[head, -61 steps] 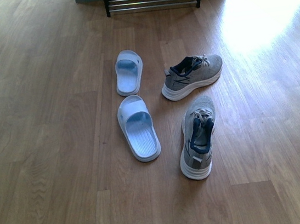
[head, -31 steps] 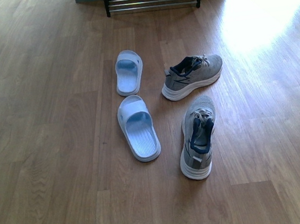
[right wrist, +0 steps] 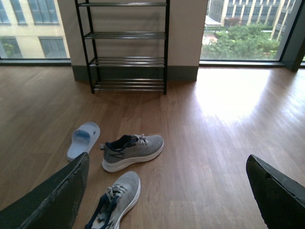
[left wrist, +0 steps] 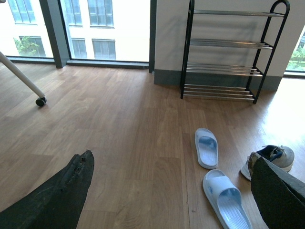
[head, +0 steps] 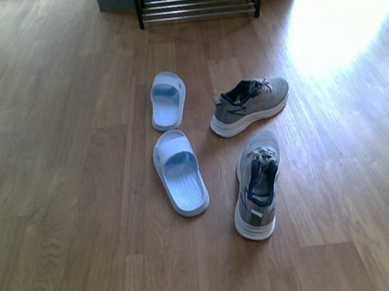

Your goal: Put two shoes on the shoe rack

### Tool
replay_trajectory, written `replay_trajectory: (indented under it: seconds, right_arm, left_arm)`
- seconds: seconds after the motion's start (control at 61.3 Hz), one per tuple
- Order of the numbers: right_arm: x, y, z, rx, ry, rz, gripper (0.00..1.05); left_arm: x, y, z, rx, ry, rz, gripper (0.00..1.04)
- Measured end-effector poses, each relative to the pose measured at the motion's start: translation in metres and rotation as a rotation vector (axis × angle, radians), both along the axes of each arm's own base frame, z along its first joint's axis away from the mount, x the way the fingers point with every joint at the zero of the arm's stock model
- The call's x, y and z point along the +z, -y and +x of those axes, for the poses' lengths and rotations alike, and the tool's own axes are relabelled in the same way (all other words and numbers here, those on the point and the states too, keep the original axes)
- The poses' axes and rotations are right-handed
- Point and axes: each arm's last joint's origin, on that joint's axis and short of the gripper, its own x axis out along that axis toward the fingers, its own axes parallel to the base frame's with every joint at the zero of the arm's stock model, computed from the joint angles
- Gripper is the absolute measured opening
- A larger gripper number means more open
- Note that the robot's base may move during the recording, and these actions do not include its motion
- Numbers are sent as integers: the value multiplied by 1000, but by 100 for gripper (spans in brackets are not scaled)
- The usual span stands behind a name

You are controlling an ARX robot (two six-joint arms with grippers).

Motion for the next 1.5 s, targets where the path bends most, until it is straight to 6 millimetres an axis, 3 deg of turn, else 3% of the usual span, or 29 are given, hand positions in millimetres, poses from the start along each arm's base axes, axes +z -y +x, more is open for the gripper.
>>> replay_trajectory:
  seconds: [1.5]
  right_arm:
    - [0, 0, 0, 0, 0, 0, 95]
  left_arm:
    - [0, 0, 0, 0, 0, 0, 95]
